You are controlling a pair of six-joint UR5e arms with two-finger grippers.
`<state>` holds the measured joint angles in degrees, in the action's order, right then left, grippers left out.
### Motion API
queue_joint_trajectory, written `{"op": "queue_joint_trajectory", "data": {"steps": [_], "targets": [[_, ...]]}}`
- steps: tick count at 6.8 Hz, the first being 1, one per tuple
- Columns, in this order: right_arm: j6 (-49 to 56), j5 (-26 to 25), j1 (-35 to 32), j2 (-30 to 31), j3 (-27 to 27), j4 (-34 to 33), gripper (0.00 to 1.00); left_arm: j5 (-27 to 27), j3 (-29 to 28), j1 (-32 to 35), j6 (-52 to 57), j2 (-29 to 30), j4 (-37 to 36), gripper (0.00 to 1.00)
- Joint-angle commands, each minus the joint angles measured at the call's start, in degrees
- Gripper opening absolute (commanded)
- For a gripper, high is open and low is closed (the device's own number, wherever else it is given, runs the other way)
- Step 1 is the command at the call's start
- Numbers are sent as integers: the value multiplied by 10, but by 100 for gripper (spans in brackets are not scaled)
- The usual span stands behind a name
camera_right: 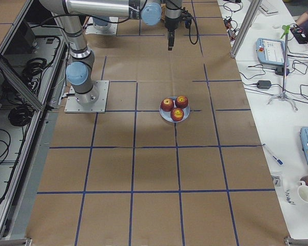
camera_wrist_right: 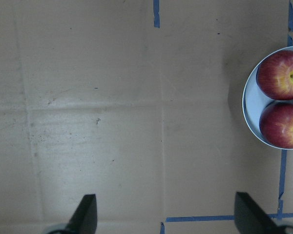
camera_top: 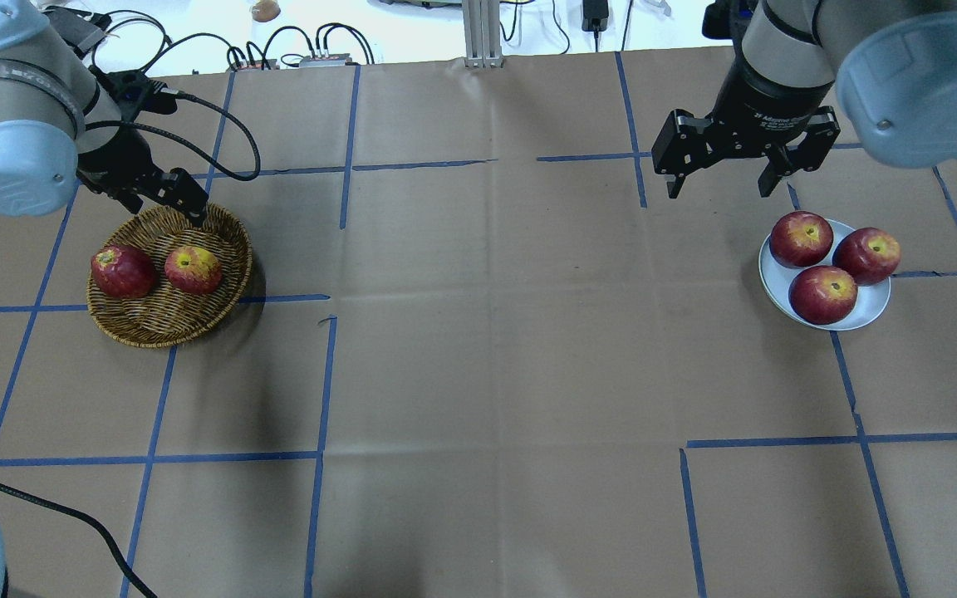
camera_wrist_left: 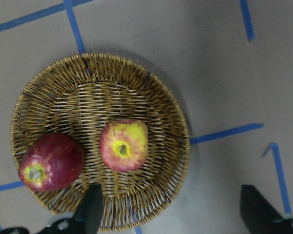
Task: Transfer apple from basket to plate
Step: 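Lower the left gripper into the basket and grasp the yellow-red apple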
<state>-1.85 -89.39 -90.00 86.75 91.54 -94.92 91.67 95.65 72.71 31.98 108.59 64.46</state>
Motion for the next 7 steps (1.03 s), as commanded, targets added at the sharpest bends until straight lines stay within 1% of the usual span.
{"op": "queue_joint_trajectory", "data": {"steps": [1, 3, 6, 7], "targets": [[0, 0, 0, 0, 0, 0, 100, -2, 3, -21, 19, 64, -40, 99], [0, 0, 0, 0, 0, 0, 100, -2, 37, -22, -10, 69, -49, 99], [0, 1, 0, -1, 0, -1, 100, -3, 41, -22, -28, 93, -67, 99], [0, 0, 0, -1, 0, -1, 100, -2, 38, -21, -27, 94, -67, 74]]}}
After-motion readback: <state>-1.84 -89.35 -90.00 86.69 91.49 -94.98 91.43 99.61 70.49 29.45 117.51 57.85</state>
